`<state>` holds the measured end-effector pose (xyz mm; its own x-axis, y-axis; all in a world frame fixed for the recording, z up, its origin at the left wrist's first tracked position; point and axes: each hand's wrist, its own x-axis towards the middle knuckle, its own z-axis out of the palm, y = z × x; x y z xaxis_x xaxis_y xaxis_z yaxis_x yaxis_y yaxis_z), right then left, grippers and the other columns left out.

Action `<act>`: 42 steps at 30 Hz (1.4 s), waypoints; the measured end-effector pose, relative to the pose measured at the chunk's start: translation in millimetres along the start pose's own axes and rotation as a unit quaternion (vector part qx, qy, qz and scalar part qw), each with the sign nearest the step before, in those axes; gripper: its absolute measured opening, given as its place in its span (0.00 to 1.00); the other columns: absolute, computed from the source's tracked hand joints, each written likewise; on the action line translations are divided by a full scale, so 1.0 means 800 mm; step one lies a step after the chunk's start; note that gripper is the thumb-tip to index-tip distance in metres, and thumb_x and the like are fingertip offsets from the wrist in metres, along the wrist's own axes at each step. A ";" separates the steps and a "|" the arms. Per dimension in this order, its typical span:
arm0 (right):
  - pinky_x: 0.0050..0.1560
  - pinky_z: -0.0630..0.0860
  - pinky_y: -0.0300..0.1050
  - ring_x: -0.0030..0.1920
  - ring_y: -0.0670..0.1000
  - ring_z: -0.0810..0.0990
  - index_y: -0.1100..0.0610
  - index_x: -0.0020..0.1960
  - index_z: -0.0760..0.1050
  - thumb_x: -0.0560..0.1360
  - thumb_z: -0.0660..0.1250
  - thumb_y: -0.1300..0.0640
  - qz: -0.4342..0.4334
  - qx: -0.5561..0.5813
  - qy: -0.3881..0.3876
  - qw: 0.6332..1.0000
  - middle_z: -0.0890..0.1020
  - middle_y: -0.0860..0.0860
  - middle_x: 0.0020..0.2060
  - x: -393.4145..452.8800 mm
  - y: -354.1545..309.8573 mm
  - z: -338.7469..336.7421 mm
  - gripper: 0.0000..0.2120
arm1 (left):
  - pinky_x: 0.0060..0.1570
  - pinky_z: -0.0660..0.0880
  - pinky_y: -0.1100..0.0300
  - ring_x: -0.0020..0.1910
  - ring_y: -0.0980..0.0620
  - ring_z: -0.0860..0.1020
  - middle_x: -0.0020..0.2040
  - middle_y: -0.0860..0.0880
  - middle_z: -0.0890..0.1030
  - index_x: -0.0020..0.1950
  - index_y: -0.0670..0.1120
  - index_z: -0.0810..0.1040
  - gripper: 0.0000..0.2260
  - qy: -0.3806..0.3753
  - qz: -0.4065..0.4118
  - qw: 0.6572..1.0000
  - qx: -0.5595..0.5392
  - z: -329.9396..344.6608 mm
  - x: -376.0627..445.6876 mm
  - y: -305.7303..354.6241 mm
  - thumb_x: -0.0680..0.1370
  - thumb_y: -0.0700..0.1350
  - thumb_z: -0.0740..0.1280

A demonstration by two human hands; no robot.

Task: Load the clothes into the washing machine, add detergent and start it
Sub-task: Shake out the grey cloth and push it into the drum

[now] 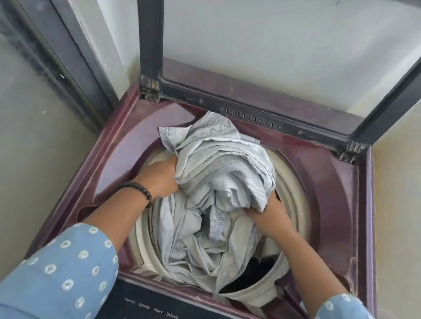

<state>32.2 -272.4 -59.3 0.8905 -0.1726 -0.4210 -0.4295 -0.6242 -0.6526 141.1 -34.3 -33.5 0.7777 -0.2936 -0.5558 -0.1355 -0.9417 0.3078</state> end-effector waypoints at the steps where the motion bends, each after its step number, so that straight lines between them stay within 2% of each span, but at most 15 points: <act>1: 0.49 0.67 0.38 0.57 0.50 0.73 0.54 0.70 0.68 0.76 0.66 0.60 0.003 -0.022 -0.027 0.999 0.74 0.48 0.57 0.005 -0.002 0.004 0.22 | 0.54 0.76 0.52 0.56 0.42 0.78 0.59 0.42 0.79 0.71 0.44 0.65 0.25 -0.012 -0.003 1.000 0.019 -0.001 0.008 0.001 0.75 0.43 0.68; 3: 0.49 0.66 0.38 0.59 0.53 0.74 0.56 0.69 0.68 0.77 0.64 0.61 0.012 -0.044 -0.058 0.997 0.75 0.52 0.58 0.013 -0.007 0.014 0.21 | 0.49 0.75 0.55 0.53 0.44 0.79 0.57 0.43 0.80 0.67 0.44 0.69 0.20 -0.039 -0.014 0.998 0.054 -0.002 0.020 0.005 0.76 0.43 0.68; 5: 0.54 0.72 0.44 0.60 0.56 0.75 0.56 0.66 0.71 0.76 0.65 0.61 0.021 -0.035 -0.072 0.997 0.77 0.54 0.60 0.021 -0.009 0.025 0.19 | 0.45 0.73 0.56 0.49 0.45 0.78 0.55 0.44 0.80 0.65 0.44 0.71 0.15 -0.055 -0.022 0.995 0.081 0.000 0.026 0.012 0.78 0.42 0.65; 8: 0.57 0.76 0.52 0.57 0.58 0.77 0.59 0.59 0.76 0.75 0.64 0.61 0.050 -0.049 -0.115 0.991 0.80 0.57 0.55 0.028 -0.008 0.045 0.13 | 0.49 0.74 0.55 0.52 0.44 0.78 0.58 0.42 0.79 0.65 0.42 0.72 0.14 -0.063 -0.023 0.991 0.114 0.012 0.032 0.021 0.80 0.38 0.61; 13: 0.55 0.71 0.42 0.62 0.57 0.75 0.59 0.62 0.76 0.75 0.66 0.59 0.055 -0.063 -0.205 0.975 0.78 0.57 0.60 0.029 -0.011 0.074 0.16 | 0.60 0.74 0.51 0.61 0.42 0.77 0.63 0.40 0.78 0.66 0.39 0.73 0.15 -0.148 -0.050 0.967 0.201 0.031 0.050 0.027 0.80 0.38 0.58; 17: 0.51 0.70 0.40 0.56 0.52 0.76 0.58 0.59 0.77 0.73 0.68 0.59 0.067 -0.037 -0.259 0.963 0.79 0.55 0.57 0.032 -0.007 0.085 0.14 | 0.63 0.72 0.52 0.65 0.42 0.75 0.68 0.41 0.75 0.68 0.39 0.72 0.16 -0.181 -0.045 0.952 0.243 0.039 0.059 0.024 0.82 0.40 0.57; 21: 0.56 0.77 0.50 0.54 0.54 0.79 0.62 0.58 0.77 0.72 0.69 0.56 0.082 -0.033 -0.284 0.955 0.81 0.57 0.54 0.035 -0.006 0.090 0.16 | 0.57 0.75 0.54 0.59 0.43 0.78 0.61 0.40 0.79 0.62 0.38 0.76 0.13 -0.127 -0.044 0.970 0.200 0.048 0.057 0.006 0.79 0.39 0.62; 24: 0.39 0.73 0.44 0.40 0.50 0.75 0.62 0.42 0.74 0.73 0.68 0.58 0.074 -0.043 -0.291 0.953 0.78 0.54 0.39 0.036 -0.009 0.095 0.07 | 0.54 0.76 0.52 0.55 0.41 0.79 0.57 0.39 0.80 0.62 0.38 0.73 0.14 -0.051 -0.049 0.993 0.090 0.058 0.051 -0.002 0.76 0.37 0.65; 26: 0.33 0.66 0.42 0.36 0.49 0.71 0.59 0.37 0.70 0.73 0.68 0.58 0.078 -0.042 -0.289 0.953 0.72 0.51 0.34 0.037 -0.011 0.098 0.10 | 0.56 0.76 0.50 0.58 0.39 0.78 0.60 0.38 0.78 0.68 0.37 0.66 0.22 -0.024 -0.065 0.997 0.024 0.062 0.043 0.002 0.75 0.37 0.67; 30: 0.38 0.66 0.42 0.43 0.52 0.73 0.60 0.38 0.71 0.76 0.65 0.57 0.064 -0.053 -0.292 0.953 0.74 0.55 0.39 0.040 -0.013 0.101 0.09 | 0.57 0.74 0.49 0.62 0.40 0.76 0.72 0.37 0.67 0.76 0.39 0.51 0.36 -0.018 -0.053 0.998 0.018 0.063 0.024 0.018 0.76 0.41 0.69; 32: 0.43 0.66 0.41 0.49 0.54 0.74 0.57 0.43 0.74 0.78 0.62 0.59 0.038 -0.066 -0.294 0.953 0.76 0.57 0.45 0.041 -0.014 0.104 0.06 | 0.59 0.74 0.52 0.68 0.40 0.71 0.78 0.38 0.53 0.79 0.47 0.39 0.45 -0.008 -0.012 0.999 0.032 0.064 0.016 0.030 0.76 0.39 0.70; 34: 0.51 0.66 0.40 0.60 0.58 0.75 0.62 0.59 0.76 0.78 0.61 0.62 0.014 -0.072 -0.293 0.953 0.77 0.61 0.58 0.042 -0.014 0.108 0.11 | 0.62 0.75 0.50 0.76 0.35 0.57 0.79 0.41 0.38 0.76 0.60 0.32 0.50 -0.026 0.015 0.999 0.033 0.070 0.011 0.044 0.75 0.34 0.68; 37: 0.52 0.66 0.39 0.63 0.59 0.74 0.63 0.64 0.73 0.77 0.62 0.62 0.020 -0.065 -0.294 0.953 0.77 0.60 0.61 0.044 -0.012 0.113 0.17 | 0.65 0.72 0.42 0.77 0.33 0.41 0.78 0.46 0.31 0.75 0.66 0.35 0.47 -0.072 -0.004 0.996 0.042 0.079 0.022 0.053 0.76 0.31 0.62; 39: 0.52 0.70 0.43 0.61 0.59 0.75 0.63 0.66 0.70 0.75 0.65 0.59 0.062 -0.050 -0.295 0.952 0.77 0.58 0.59 0.050 -0.007 0.117 0.21 | 0.64 0.73 0.44 0.77 0.33 0.50 0.79 0.46 0.36 0.78 0.64 0.41 0.42 -0.062 -0.010 0.997 0.048 0.081 0.045 0.040 0.78 0.33 0.60; 42: 0.55 0.71 0.45 0.62 0.58 0.74 0.61 0.75 0.54 0.74 0.68 0.54 0.076 -0.060 -0.299 0.950 0.74 0.58 0.63 0.055 -0.007 0.120 0.36 | 0.66 0.70 0.46 0.71 0.37 0.67 0.80 0.45 0.44 0.79 0.60 0.44 0.36 -0.056 -0.022 0.998 0.015 0.077 0.082 0.012 0.79 0.38 0.60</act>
<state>59.6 -203.6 -134.5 0.5609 0.1735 -0.8095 -0.4939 -0.7146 -0.4954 152.7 -72.7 -114.4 0.7103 -0.2658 -0.6518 -0.1220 -0.9585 0.2579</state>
